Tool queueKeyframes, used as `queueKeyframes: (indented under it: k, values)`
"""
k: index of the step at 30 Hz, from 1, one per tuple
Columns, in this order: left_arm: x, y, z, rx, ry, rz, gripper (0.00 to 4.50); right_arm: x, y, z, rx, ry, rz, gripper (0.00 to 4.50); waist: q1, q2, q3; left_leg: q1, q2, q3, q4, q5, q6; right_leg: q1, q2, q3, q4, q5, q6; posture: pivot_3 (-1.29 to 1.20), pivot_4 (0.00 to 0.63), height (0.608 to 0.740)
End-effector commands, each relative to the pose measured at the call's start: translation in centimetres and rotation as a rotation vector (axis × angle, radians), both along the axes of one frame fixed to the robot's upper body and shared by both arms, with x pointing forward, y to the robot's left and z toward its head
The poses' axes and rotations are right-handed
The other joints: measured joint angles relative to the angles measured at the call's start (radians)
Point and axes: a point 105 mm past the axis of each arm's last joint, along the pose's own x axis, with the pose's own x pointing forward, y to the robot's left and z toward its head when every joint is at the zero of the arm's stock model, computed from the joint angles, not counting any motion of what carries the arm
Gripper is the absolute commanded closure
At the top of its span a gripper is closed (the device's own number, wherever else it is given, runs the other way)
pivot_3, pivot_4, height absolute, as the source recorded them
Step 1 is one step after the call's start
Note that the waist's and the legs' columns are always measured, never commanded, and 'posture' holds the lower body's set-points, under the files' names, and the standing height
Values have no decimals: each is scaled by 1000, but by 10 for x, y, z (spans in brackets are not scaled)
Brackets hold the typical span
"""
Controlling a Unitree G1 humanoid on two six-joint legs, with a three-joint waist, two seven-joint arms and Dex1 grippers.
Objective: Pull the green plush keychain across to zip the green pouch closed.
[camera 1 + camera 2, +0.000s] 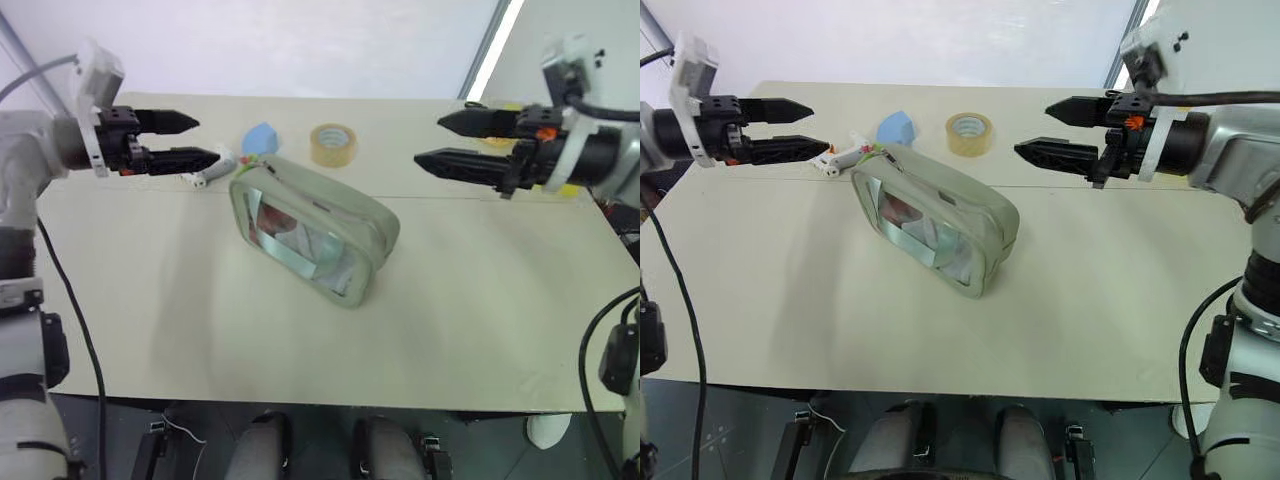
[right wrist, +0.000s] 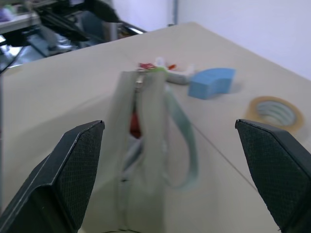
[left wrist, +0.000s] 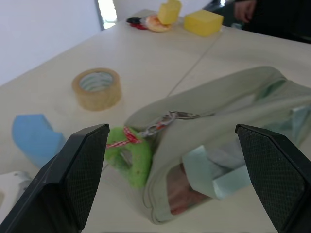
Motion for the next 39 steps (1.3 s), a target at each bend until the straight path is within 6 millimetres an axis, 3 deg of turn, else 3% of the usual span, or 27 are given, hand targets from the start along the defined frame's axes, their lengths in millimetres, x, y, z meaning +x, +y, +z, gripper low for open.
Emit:
queueKeyframes:
  k: [1, 6, 15, 24, 29, 36, 38, 39]
  values:
    - [-4, -2, 6, 39, -40, -19, 57, -16, 8, 1, -30, -11, 62, 10, 0, 0, 0, 0, 0, 0, 0, -1, 2, 0, 0, 0, 0, 0, 0, 0, 150, 740]
    - [-7, -3, 6, 55, -45, -26, 57, -20, 7, -11, -100, -5, 51, 10, -1, 0, 0, -1, 0, 0, 1, -3, 5, -1, 0, 0, 1, 0, 0, 0, 150, 740]
    - [-7, -3, 4, 61, -57, -16, 57, -12, 17, -4, -75, -51, 35, 10, -3, 0, 0, -1, 1, 0, 1, -2, 4, -2, 0, 1, 1, 0, 0, 0, 150, 740]
    - [-30, -23, 17, 23, -48, -141, 57, 10, 66, -5, -7, -42, 6, 10, -4, 0, 0, -1, 1, 0, 1, 0, 0, -3, 0, 1, 2, 0, 0, 0, 150, 740]
    - [-37, -31, 5, 81, -44, -166, 57, 12, 101, -33, -86, -19, 67, 10, -4, 0, 0, -1, 1, 0, 1, 0, 0, -3, 0, 1, 2, 0, 0, 0, 150, 740]
    - [-40, -34, 4, 94, -51, -146, 57, 18, 111, -79, -278, -31, 112, 10, -3, 0, 0, -1, 0, 0, 1, 0, 1, -3, 0, 1, 2, 0, 0, 0, 150, 740]
    - [-42, -35, 1, 100, -49, -145, 0, 23, 111, -83, -307, -51, 114, 523, -5, 0, 0, -1, 0, 0, 1, -1, 2, -3, 0, 1, 2, 0, 0, 0, 150, 740]
    - [-42, -36, 1, 99, -49, -144, 0, 24, 111, -84, -324, -69, 123, 984, -6, 0, 0, -1, 1, 0, 1, -2, 4, -3, 1, 1, 2, 0, 0, 0, 150, 740]
